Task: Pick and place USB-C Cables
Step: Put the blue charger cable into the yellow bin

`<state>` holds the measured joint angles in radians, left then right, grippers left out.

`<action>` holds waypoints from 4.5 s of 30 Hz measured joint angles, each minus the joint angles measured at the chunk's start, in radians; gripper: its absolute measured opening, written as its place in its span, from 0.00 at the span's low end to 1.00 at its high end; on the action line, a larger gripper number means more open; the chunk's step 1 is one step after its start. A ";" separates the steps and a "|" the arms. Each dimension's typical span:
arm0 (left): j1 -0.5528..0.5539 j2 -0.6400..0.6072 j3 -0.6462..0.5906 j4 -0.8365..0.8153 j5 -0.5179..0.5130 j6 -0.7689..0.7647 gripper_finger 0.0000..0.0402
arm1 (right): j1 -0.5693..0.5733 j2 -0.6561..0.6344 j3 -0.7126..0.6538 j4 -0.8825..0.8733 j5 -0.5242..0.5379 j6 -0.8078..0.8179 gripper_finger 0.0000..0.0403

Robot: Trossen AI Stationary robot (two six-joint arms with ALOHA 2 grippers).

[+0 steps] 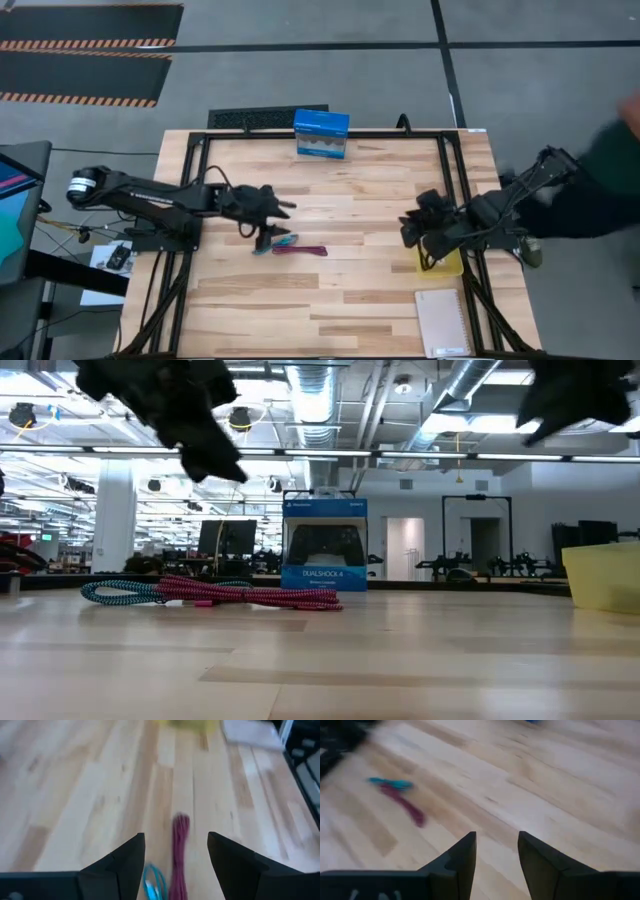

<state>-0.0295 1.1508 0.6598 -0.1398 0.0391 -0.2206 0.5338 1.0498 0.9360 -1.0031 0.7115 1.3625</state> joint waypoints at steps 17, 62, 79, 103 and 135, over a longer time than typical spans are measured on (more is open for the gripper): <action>-0.180 -0.003 -0.246 0.000 -0.287 -0.240 0.51 | -0.113 0.157 0.000 0.327 -0.006 -0.403 0.43; -0.465 0.299 -0.294 0.177 -0.487 -0.549 0.03 | -0.149 0.167 0.000 0.335 -0.008 -0.403 0.42; -0.417 -0.013 -0.303 -0.034 -0.583 -0.572 0.01 | -0.157 0.167 0.000 0.343 -0.008 -0.406 0.41; -0.218 -0.200 -0.299 0.670 -0.458 0.026 0.00 | -0.218 0.436 -0.001 1.016 -0.048 -0.899 0.48; -0.106 0.164 -0.549 1.704 -0.185 0.086 0.00 | -0.420 0.608 0.000 1.798 -0.480 -1.189 0.50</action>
<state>-0.1359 1.3151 0.1103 1.5645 -0.1462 -0.1350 0.1133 1.6577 0.9356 0.7946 0.2316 0.1740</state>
